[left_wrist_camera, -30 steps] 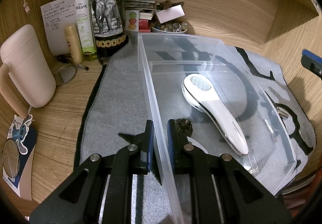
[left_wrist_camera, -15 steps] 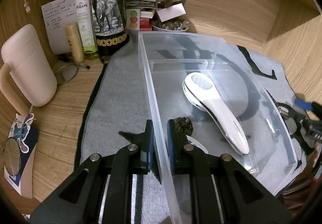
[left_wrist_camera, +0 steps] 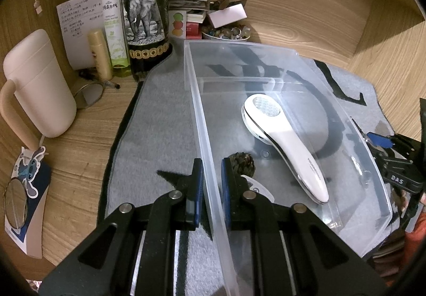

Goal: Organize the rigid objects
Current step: 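Move the right gripper to the silver metal cylinder and grasp it, then carry the silver cylinder into the clear box and open the right gripper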

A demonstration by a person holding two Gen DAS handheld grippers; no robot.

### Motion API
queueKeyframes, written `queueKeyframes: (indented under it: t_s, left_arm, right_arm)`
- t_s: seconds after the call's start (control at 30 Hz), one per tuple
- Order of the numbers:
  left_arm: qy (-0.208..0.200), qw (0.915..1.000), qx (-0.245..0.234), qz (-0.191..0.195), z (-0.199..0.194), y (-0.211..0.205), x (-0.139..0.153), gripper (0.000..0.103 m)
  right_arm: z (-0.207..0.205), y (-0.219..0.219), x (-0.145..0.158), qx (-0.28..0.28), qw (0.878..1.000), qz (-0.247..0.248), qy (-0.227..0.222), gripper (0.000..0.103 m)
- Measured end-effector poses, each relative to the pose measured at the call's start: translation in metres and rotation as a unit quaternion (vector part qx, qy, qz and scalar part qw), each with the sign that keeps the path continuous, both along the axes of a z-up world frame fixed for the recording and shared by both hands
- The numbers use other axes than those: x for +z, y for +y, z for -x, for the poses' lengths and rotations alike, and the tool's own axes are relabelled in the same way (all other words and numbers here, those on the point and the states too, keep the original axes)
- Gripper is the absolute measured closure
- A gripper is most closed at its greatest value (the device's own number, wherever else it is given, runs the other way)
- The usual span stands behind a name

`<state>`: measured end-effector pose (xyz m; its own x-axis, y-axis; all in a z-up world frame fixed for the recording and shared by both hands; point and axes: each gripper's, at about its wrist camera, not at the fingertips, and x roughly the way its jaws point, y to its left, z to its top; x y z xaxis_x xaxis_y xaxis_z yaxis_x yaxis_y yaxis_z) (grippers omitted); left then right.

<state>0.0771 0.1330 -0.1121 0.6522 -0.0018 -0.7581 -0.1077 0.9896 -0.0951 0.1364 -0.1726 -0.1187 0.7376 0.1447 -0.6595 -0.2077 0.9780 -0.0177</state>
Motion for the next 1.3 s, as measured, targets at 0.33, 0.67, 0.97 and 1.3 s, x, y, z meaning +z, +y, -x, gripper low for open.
queueKeyframes:
  t_s: [0.33,0.67,0.97,1.3]
  left_arm:
    - [0.0,1.0,0.001,-0.005,0.001,-0.002,0.001,0.091]
    - [0.01,0.9997,0.002,-0.023,-0.001,-0.008,0.007,0.094]
    - [0.013,0.9996,0.003,-0.024,-0.004,-0.01,0.007,0.094]
    - [0.013,0.9997,0.003,-0.022,-0.004,-0.01,0.007,0.094]
  right_arm:
    - [0.0,-0.009,0.006,-0.008,0.999,-0.03,-0.017,0.089]
    - [0.012,-0.024,0.027,-0.023,0.995,-0.062,-0.068,0.089]
    - [0.025,-0.034,0.053,-0.029,0.989,-0.082,-0.118,0.089]
    - [0.033,-0.013,0.094,0.003,0.981,-0.085,-0.175,0.089]
